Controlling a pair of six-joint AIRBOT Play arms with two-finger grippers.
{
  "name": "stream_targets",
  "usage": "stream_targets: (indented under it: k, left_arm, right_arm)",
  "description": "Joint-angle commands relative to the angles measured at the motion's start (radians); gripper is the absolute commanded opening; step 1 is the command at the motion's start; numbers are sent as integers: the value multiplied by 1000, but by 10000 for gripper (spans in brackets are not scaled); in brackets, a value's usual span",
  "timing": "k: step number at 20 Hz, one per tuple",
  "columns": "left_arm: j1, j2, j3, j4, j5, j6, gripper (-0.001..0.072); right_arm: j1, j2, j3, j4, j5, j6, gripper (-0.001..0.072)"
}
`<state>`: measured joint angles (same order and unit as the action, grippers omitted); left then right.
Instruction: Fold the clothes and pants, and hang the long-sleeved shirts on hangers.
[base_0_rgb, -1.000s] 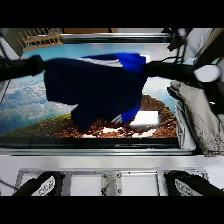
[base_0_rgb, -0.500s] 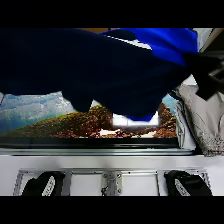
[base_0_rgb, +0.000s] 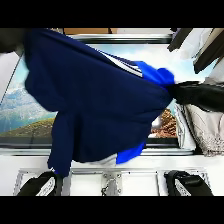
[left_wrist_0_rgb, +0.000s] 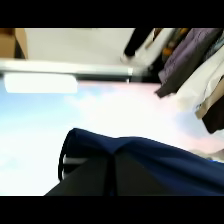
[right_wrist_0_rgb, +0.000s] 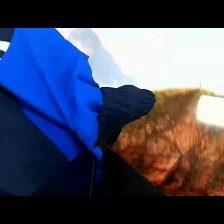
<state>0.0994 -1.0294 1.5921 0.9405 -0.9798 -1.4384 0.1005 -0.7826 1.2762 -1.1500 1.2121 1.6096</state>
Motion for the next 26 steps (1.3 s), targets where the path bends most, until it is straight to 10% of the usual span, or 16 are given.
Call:
stream_targets:
  k: [1,3,4,5,6,11,16,22,26]
  left_arm:
    - [-83,-323,24,5,113,10,4]
    - [-109,-508,112,-6,66,-8,5]
    - [-110,-584,171,-11,20,-31,152]
    - [-103,-637,224,-19,-23,-53,538]
    - [-88,-673,272,-19,-58,-100,687]
    - [51,-615,303,126,-266,-119,686]
    - [13,-364,-175,237,-370,-95,686]
    - [-332,-90,-758,171,-128,-81,686]
    - [-518,-82,-845,221,44,-136,492]
  right_arm:
    - [-1,-222,-25,-88,-62,64,11]
    - [-2,-372,-18,-97,-236,82,13]
    - [-5,-442,1,-97,-314,82,42]
    - [-11,-499,30,-91,-375,82,269]
    - [-19,-545,68,-88,-410,81,555]
    - [-90,-541,141,-92,-371,26,638]
    - [-71,-440,55,-98,-205,-17,637]
    - [-42,-380,-61,-94,-179,-16,636]
    - [-28,-380,-74,-86,-174,-16,637]
